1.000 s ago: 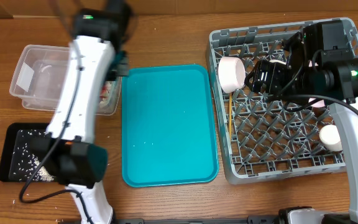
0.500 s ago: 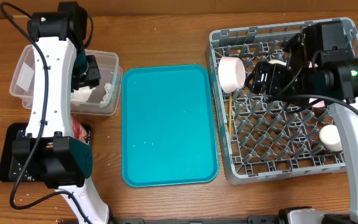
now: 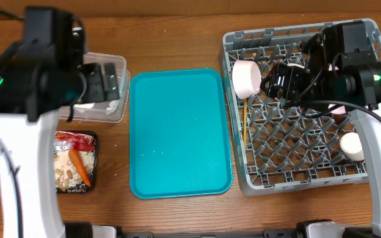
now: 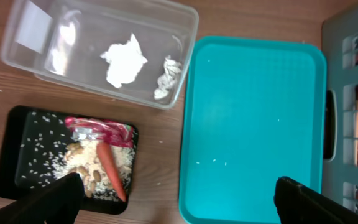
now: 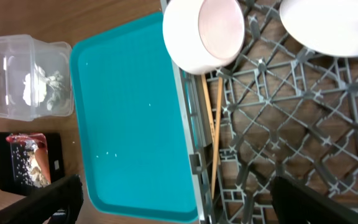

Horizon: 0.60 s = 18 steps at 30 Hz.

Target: Sort waste into correct bins and load items into the dishwasher

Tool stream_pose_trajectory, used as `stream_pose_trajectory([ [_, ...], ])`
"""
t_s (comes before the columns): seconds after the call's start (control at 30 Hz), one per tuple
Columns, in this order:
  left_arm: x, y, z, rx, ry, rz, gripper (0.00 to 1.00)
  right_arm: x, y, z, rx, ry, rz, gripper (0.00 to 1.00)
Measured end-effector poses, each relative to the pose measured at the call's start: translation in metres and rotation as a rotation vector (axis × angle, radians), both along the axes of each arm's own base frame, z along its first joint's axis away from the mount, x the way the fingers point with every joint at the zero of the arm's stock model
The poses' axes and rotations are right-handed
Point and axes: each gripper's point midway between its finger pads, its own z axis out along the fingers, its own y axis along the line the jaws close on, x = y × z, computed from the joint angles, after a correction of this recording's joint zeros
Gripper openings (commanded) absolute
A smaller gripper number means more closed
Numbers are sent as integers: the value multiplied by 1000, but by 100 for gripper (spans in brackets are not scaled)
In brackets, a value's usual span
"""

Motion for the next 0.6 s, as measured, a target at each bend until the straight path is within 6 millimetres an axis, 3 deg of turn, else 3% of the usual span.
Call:
stream_pose_trajectory([
  [0.1,3,-2,7,-9,-41,-4,100,2,0,1,1,-9,0,100],
  [0.2,19,-7,-1,-29,-33,-16,100,2,0,1,1,-8,0,100],
  [0.4,31,-3,-47,-5,149,12,96,-1,0,0,-1,3,1,100],
  [0.6,29,27,-87,78,279,180,100,-1,0,-1,-2,5,3,100],
])
